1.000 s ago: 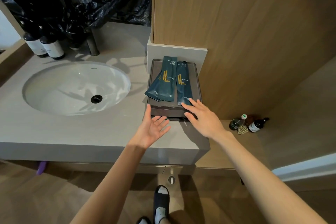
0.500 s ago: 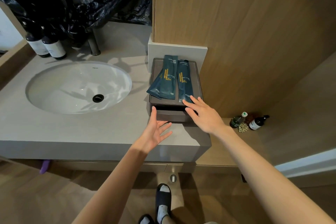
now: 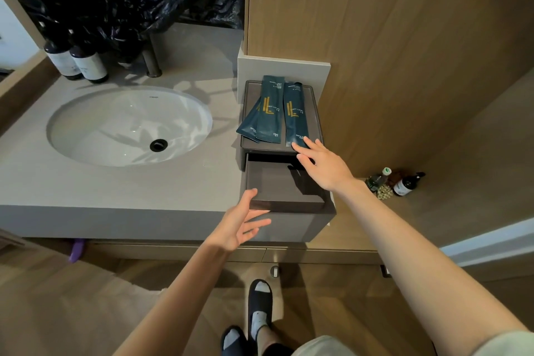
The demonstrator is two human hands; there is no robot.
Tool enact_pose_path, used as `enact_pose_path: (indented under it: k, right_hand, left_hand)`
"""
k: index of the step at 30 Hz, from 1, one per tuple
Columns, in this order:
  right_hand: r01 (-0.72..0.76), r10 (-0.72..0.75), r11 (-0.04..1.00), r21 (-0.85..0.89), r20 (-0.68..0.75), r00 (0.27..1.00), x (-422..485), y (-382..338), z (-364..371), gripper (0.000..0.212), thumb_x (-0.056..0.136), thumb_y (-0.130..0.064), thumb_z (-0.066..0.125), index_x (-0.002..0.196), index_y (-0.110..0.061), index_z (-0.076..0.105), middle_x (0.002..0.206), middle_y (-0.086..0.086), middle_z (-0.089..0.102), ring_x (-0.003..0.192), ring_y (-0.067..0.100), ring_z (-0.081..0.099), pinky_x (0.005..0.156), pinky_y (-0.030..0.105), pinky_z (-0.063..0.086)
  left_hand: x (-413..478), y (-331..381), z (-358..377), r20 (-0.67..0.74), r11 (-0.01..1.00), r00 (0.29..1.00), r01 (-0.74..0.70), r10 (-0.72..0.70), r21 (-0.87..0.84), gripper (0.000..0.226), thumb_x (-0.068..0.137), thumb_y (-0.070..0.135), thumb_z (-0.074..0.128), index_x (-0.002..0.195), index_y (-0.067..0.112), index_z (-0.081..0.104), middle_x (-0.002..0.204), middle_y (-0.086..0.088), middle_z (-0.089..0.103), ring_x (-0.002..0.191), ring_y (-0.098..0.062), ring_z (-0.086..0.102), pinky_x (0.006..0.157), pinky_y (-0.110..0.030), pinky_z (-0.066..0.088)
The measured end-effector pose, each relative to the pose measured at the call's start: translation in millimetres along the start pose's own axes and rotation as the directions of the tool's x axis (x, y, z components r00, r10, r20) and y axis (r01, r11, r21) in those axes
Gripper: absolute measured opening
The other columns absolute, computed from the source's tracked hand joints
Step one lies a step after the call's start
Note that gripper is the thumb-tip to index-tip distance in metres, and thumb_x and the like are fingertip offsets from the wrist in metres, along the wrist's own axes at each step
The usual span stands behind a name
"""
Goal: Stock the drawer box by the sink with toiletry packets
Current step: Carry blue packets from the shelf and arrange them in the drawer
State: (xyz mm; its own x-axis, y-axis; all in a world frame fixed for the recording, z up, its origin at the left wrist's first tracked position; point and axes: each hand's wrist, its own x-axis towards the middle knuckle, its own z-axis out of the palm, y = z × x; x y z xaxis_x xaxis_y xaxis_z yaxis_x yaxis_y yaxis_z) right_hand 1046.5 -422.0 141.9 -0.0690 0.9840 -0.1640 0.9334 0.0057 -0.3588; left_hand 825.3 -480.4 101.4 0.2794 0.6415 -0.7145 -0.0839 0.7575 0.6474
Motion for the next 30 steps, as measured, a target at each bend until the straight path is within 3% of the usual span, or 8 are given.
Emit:
enact_pose_path:
  k: [6, 17, 20, 23, 25, 27, 28, 30]
  right_hand:
    - [0.002, -0.002, 1.000, -0.003, 0.005, 1.000, 0.4, 1.0, 1.8, 0.044, 0.103, -0.041, 0.027, 0.147, -0.038, 0.031, 0.161, -0.006, 0.016, 0.150, 0.021, 0.008, 0.115, 0.045, 0.027]
    - [-0.007, 0.007, 1.000, -0.002, 0.002, 1.000, -1.8, -0.7, 2.2, 0.045, 0.103, -0.041, 0.026, 0.148, -0.037, 0.030, 0.161, -0.006, 0.015, 0.150, 0.021, 0.006, 0.115, 0.048, 0.024]
    - [-0.005, 0.005, 1.000, -0.004, -0.002, 1.000, -1.7, -0.3, 2.5, 0.045, 0.103, -0.042, 0.026, 0.148, -0.037, 0.030, 0.161, -0.005, 0.015, 0.150, 0.022, 0.007, 0.115, 0.049, 0.024]
    - [-0.001, 0.001, 1.000, -0.003, -0.008, 1.000, -1.0, 1.4, 3.6, 0.045, 0.103, -0.042, 0.027, 0.148, -0.038, 0.030, 0.161, -0.005, 0.015, 0.150, 0.022, 0.007, 0.115, 0.049, 0.025]
    - [0.008, -0.008, 1.000, 0.002, -0.015, 1.000, -0.8, 1.7, 4.1, 0.045, 0.103, -0.043, 0.028, 0.147, -0.038, 0.030, 0.161, -0.005, 0.016, 0.150, 0.022, 0.007, 0.115, 0.050, 0.025]
    - [0.014, -0.014, 1.000, 0.021, -0.002, 1.000, -0.1, 2.7, 3.7, 0.045, 0.103, -0.042, 0.028, 0.148, -0.038, 0.030, 0.161, -0.005, 0.015, 0.150, 0.022, 0.006, 0.116, 0.046, 0.022]
    - [0.017, -0.017, 0.999, 0.036, 0.011, 1.000, 0.0, 3.5, 2.7, 0.045, 0.103, -0.042, 0.028, 0.147, -0.038, 0.031, 0.161, -0.005, 0.015, 0.150, 0.022, 0.006, 0.117, 0.044, 0.020]
    - [0.030, -0.031, 0.997, 0.076, 0.008, 0.999, 0.0, 4.6, -1.3, 0.044, 0.103, -0.041, 0.030, 0.146, -0.037, 0.035, 0.160, -0.004, 0.020, 0.149, 0.024, 0.011, 0.118, 0.042, 0.016]
  left_hand:
    - [-13.9, -11.4, -7.0, 0.006, 0.998, 0.998, 0.064, -0.065, 0.023, 0.026, 0.089, 0.051, 0.051, 0.109, 0.034, 0.050, 0.116, -0.004, 0.068, 0.102, -0.021, 0.068, 0.060, -0.018, 0.048]
    - [-28.6, -40.9, -14.7, -0.010, 0.989, 0.990, 0.144, -0.144, 0.042, 0.047, 0.088, 0.051, 0.053, 0.120, 0.018, 0.046, 0.117, -0.002, 0.068, 0.096, -0.019, 0.070, 0.051, -0.018, 0.042]
    - [-30.6, -36.9, -16.8, 0.004, 0.981, 0.990, 0.137, -0.139, 0.137, 0.049, 0.088, 0.055, 0.048, 0.122, 0.019, 0.048, 0.116, 0.002, 0.070, 0.097, -0.018, 0.070, 0.056, -0.019, 0.047]
    - [-29.8, -29.7, -18.7, -0.036, 0.919, 0.989, 0.147, -0.143, 0.365, 0.057, 0.088, 0.062, 0.041, 0.118, 0.017, 0.059, 0.111, 0.005, 0.071, 0.098, -0.015, 0.066, 0.075, -0.025, 0.052]
    - [-26.5, -26.9, -24.5, -0.091, 0.850, 0.993, 0.111, -0.074, 0.515, 0.058, 0.083, 0.069, 0.043, 0.096, 0.016, 0.063, 0.091, 0.004, 0.070, 0.080, -0.012, 0.062, 0.072, -0.025, 0.049]
    - [-26.4, -19.7, -36.8, -0.121, 0.700, 0.988, 0.019, 0.096, 0.714, 0.063, 0.071, 0.080, 0.044, 0.064, 0.018, 0.053, 0.060, 0.003, 0.052, 0.057, -0.010, 0.046, 0.069, -0.027, 0.045]
    - [-27.3, -15.0, -43.2, -0.131, 0.626, 0.973, -0.019, 0.192, 0.780, 0.065, 0.065, 0.084, 0.045, 0.064, 0.019, 0.050, 0.060, 0.003, 0.047, 0.057, -0.011, 0.045, 0.073, -0.030, 0.046]
    - [-30.4, 0.5, -50.4, -0.148, 0.597, 0.922, -0.103, 0.357, 0.795, 0.067, 0.067, 0.080, 0.052, 0.095, 0.019, 0.054, 0.084, 0.003, 0.053, 0.079, -0.014, 0.055, 0.080, -0.033, 0.046]
